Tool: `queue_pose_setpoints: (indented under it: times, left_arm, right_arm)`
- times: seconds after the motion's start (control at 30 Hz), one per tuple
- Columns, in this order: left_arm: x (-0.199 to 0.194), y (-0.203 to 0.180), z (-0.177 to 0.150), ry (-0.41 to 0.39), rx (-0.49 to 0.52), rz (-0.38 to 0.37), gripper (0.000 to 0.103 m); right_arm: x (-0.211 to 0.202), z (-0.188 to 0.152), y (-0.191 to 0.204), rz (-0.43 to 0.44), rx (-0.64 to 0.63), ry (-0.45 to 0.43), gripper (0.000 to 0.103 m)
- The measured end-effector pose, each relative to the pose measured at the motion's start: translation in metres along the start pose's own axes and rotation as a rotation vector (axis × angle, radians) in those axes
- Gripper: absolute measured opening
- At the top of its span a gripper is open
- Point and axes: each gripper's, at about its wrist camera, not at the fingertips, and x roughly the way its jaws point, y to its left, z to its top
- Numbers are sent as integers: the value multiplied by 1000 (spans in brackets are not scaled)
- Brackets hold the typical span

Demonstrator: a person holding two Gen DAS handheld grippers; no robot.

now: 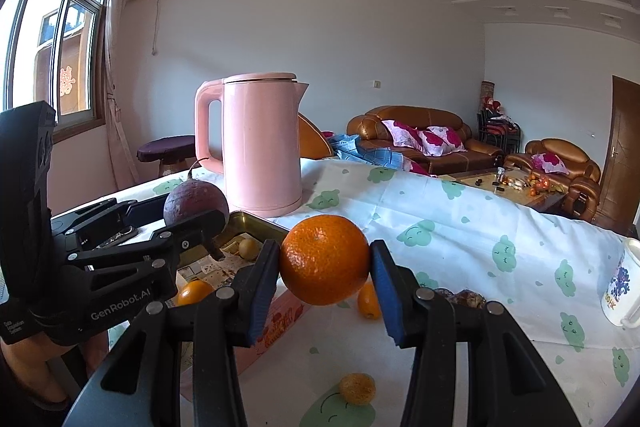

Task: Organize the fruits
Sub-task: 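Carry the orange and the purple beet over the tin box with both grippers, then lower the orange and beet into the tin box and open both grippers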

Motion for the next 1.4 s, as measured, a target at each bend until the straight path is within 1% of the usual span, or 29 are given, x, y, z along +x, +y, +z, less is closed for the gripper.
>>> queue_pose_setpoints:
  times: [0.3,0.6,0.67,1.03,1.4]
  left_arm:
    - [0,23,2,19,-20,37,51]
    - [9,41,-1,79,-21,71,51]
    - [10,44,-1,92,-18,68,51]
    - [17,53,-3,144,11,89,51]
    - [23,49,-7,187,51,81,51]
  right_arm:
    - [13,6,18,32,-26,12,48]
    - [27,6,36,69,-49,34,48]
    - [31,5,40,77,-54,43,48]
    - [48,1,59,114,-84,84,48]
    - [59,-7,61,134,-81,141,48]
